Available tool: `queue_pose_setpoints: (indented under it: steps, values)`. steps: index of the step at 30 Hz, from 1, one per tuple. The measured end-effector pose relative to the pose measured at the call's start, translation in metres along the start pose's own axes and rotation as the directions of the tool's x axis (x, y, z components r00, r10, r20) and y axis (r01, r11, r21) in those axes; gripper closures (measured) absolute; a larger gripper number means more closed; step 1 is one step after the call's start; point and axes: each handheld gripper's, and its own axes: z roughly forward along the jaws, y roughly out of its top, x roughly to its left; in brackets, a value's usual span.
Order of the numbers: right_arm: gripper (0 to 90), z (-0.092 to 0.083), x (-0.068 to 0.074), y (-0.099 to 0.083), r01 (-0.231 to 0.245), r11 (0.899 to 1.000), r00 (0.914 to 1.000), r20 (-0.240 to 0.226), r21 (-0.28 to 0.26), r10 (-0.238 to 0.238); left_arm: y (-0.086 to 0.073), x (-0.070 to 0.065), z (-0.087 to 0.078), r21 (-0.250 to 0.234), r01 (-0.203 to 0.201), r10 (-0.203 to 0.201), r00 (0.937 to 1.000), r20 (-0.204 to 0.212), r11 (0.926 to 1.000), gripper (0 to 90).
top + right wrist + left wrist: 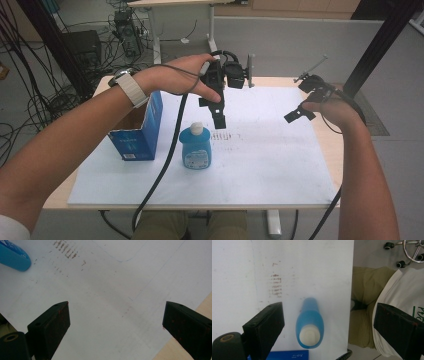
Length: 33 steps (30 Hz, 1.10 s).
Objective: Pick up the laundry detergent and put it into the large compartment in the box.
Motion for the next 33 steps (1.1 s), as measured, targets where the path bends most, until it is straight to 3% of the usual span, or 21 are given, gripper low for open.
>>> queue_pose_setpoints:
  steps: [33]
  values:
    - [7.5, -0.0002, 0.0005, -0.0002, 0.006, 1.0, 1.0, -0.005, -0.004, -0.006, -0.0054, -0.0012, -0.0019, -0.003, 0.003, -0.003, 0.9997, -0.025, 1.0, 9.7]
